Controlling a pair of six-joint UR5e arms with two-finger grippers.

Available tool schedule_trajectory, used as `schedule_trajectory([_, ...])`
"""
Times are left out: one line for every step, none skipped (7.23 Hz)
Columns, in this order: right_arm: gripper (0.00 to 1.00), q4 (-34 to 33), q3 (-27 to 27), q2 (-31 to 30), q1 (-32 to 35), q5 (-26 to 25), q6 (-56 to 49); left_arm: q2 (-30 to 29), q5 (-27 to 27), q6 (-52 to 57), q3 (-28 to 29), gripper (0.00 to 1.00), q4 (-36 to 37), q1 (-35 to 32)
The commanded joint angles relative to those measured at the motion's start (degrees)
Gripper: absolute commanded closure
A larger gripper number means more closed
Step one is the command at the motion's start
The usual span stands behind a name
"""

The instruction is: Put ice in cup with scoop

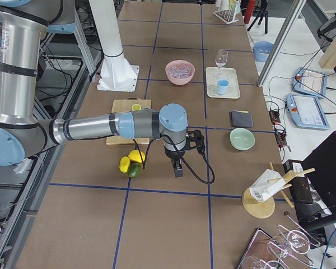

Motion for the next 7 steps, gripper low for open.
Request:
schedule_trajectory([0.0,0.1,0.4,0.2,-0.1,0.1,0.0,-3.1,-0.2,-0.4,-0.2,0.0,-9.0,9.3])
schedule_trajectory([0.0,0.1,0.9,0.2,-0.4,0.0,0.0,-3.8,0.2,-0.1,0.4,0.0,-10.3,15.0])
schedule_trajectory([0.0,0.2,1.2,0.2,-0.9,0.1,0.1,-5.3,0.3,-0.3,0.8,0.0,-12.5,18.5])
schedule_trajectory([0.0,0.1,1.9,0.2,-2.6,0.0,0.1,-7.0,0.4,-0.1,1.0,0.0,-12.6,21.5])
schedule_trajectory([0.0,0.1,2.4,1.3,-5.1,-0.2,0.0,-9.8,0.6,-0.1,2.4,0.0,-12.6,26.9])
schedule_trajectory([0.0,0.1,2.5,2.0,-6.4,-0.2,0.0,-12.0,4.2,0.2,4.0,0.0,-13.4,32.0])
schedule_trajectory([0.0,0.2,2.4,2.1,-6.8,-0.2,0.0,-14.2,7.8,0.0,6.5,0.0,-15.7,36.6])
